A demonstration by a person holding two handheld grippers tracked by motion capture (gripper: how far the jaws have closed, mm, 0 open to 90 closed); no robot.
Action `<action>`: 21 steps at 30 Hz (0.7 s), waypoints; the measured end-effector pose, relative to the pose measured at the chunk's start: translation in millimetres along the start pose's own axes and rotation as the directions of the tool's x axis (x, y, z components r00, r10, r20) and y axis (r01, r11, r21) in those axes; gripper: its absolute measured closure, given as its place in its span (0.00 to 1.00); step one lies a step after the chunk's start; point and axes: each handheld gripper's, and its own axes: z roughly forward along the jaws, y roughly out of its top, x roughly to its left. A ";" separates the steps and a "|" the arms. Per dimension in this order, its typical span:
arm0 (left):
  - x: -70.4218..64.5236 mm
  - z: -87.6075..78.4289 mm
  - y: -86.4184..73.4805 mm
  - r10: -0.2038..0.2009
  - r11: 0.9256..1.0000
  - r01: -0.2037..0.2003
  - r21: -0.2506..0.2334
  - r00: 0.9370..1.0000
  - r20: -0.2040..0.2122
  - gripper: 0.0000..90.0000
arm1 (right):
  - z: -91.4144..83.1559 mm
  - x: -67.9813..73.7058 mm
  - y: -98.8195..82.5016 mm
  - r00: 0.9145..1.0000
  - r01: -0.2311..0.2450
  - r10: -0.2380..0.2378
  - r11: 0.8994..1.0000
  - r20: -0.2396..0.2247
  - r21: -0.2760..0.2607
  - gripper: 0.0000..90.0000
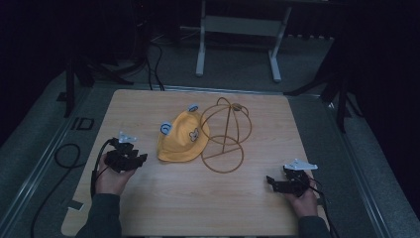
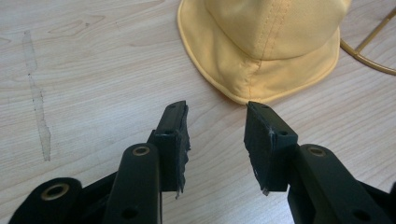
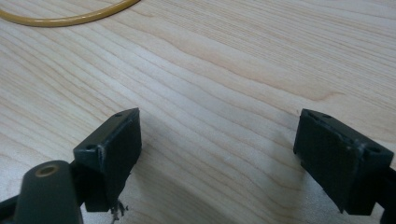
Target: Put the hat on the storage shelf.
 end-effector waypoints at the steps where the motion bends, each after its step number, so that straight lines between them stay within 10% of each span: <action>1: -0.2 -0.6 1.7 0.008 1.000 -0.008 0.011 1.000 0.003 0.65 | 0.0 0.0 0.0 1.000 0.000 0.000 1.000 0.000 0.000 0.17; 21: -5.9 -6.5 16.1 0.047 0.998 -0.048 0.051 0.999 0.023 0.65 | 0.0 0.0 0.0 1.000 0.000 0.000 1.000 0.000 0.000 0.17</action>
